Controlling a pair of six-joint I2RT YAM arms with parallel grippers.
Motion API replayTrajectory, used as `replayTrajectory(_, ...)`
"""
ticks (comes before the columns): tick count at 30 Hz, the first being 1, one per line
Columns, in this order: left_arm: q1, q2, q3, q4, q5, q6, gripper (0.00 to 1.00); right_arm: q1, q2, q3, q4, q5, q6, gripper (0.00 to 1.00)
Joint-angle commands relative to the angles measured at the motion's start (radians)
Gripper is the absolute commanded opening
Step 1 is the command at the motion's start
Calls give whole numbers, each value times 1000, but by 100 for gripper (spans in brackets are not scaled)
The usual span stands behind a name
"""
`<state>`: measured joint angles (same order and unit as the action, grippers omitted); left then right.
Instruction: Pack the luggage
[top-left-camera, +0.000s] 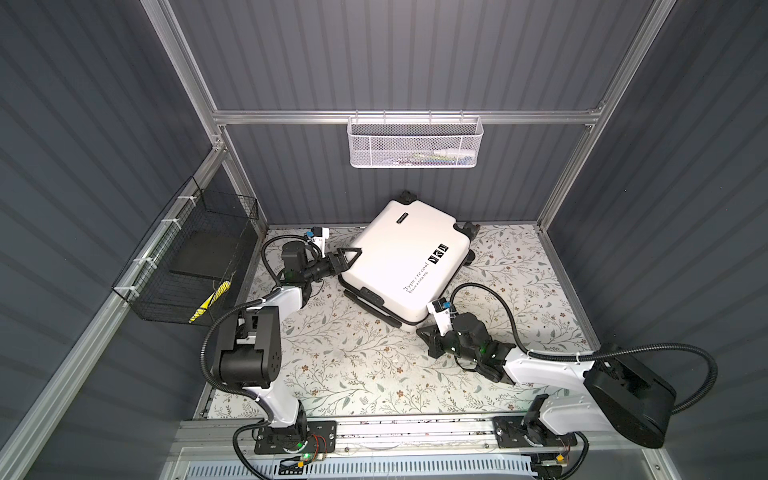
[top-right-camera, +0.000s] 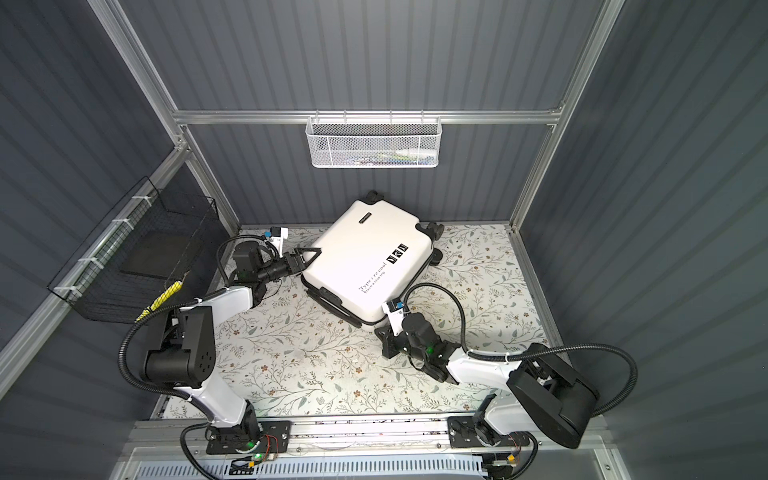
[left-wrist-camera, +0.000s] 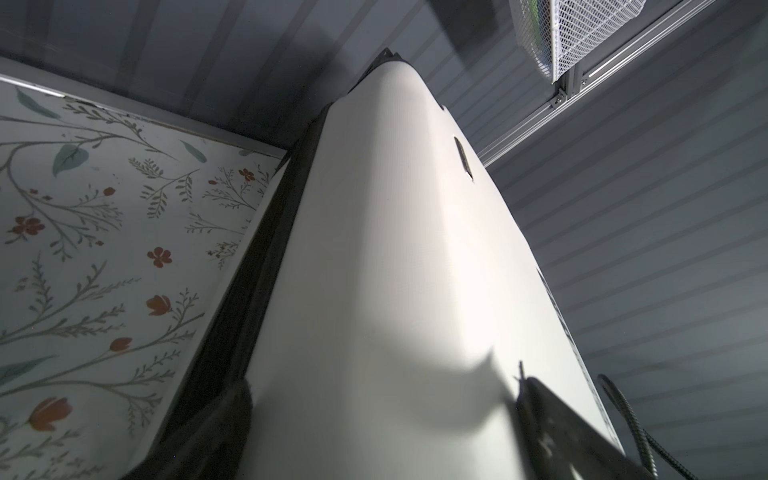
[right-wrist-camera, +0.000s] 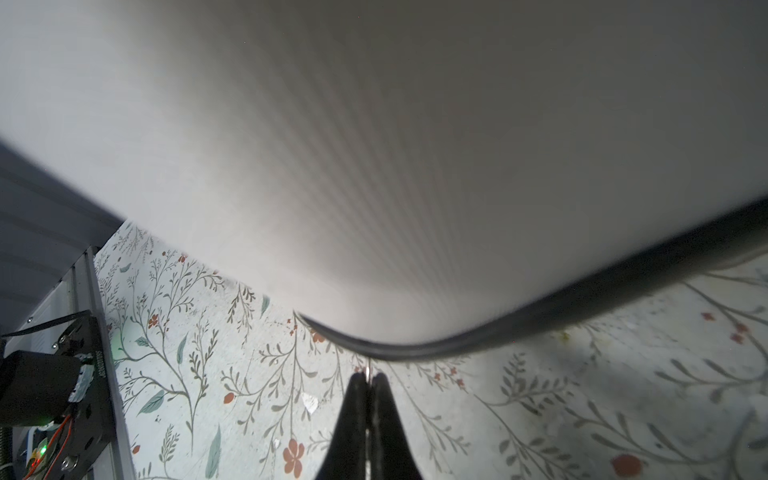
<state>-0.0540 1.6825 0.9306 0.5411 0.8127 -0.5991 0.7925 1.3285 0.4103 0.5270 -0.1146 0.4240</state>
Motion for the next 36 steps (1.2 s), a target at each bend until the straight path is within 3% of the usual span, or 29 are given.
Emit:
replayTrajectory(1, -70, -50, -86, -64, 104, -59, 100, -77, -38, 12, 79, 54, 32, 0)
replayTrajectory(9, -212, -98, -182, 38, 35, -124, 100, -231, -107, -48, 22, -7, 14, 0)
replayTrajectory(14, -233, -120, -206, 40, -22, -130, 100, -303, -148, -64, -46, -34, -10, 0)
replayTrajectory(18, -231, -238, -212, -177, -266, -46, 100, -316, -168, -68, -76, -36, -19, 0)
replayTrajectory(21, -225, -277, -188, -286, -333, 33, 99, -315, -178, -68, -96, -36, -29, 0)
replayTrajectory(24, -198, -279, -152, -390, -355, 123, 94, -317, -185, -68, -110, -36, -40, 0)
replayTrajectory(30, -104, -226, -81, -515, -325, 278, 71, -317, -191, -79, -102, -50, -44, 0)
replayTrajectory(36, -93, -162, 25, -620, -310, 518, 62, -317, -178, -93, -72, -68, -41, 0)
